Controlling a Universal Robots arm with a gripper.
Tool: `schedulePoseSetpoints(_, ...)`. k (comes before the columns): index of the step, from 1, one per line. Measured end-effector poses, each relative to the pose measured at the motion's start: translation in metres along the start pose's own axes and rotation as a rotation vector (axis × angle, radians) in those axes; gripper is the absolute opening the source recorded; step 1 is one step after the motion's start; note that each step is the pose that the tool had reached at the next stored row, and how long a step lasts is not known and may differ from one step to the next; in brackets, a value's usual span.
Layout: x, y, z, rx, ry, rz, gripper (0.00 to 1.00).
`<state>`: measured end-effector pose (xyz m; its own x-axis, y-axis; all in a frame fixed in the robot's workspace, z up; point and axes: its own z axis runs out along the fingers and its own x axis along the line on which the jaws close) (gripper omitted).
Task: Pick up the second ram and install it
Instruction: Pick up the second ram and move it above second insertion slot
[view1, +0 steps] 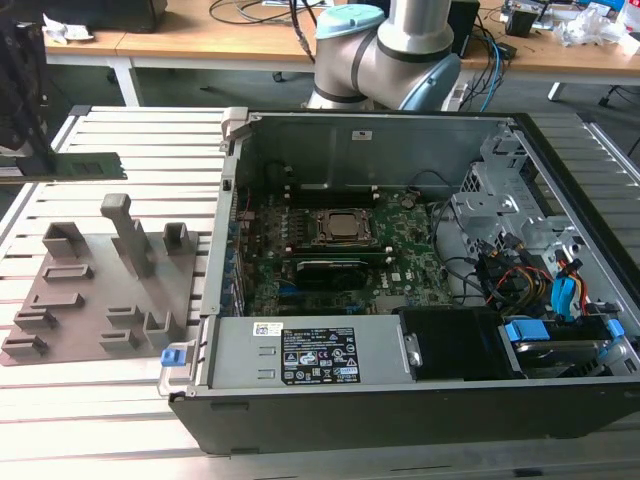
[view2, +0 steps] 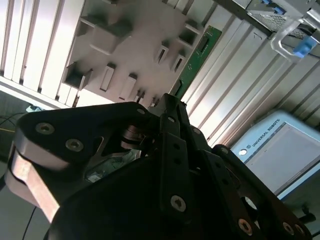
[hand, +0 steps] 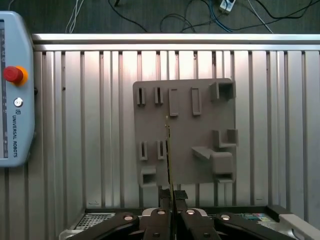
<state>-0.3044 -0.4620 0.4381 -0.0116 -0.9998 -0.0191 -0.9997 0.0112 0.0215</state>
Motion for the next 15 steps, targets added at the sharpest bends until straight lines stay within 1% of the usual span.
schedulePoseSetpoints(2,-0.0001,-0.0139,-0.0003,-0.0002,0.0,0.0,0.14)
schedulePoseSetpoints(6,-0.0004,-0.0287,-0.0006,-0.0004,0.0,0.0,0.14)
schedulePoseSetpoints(12,-0.0007,-0.063,-0.0013,-0.0011,0.0,0.0,0.14)
schedulePoseSetpoints(13,-0.0009,-0.0822,-0.0017,-0.0017,0.0,0.0,0.14)
schedulePoseSetpoints(14,-0.0011,-0.0977,-0.0021,-0.0021,0.0001,0.0,0.14)
schedulePoseSetpoints(15,-0.0012,-0.1041,-0.0023,-0.0023,0.0001,0.0,0.14)
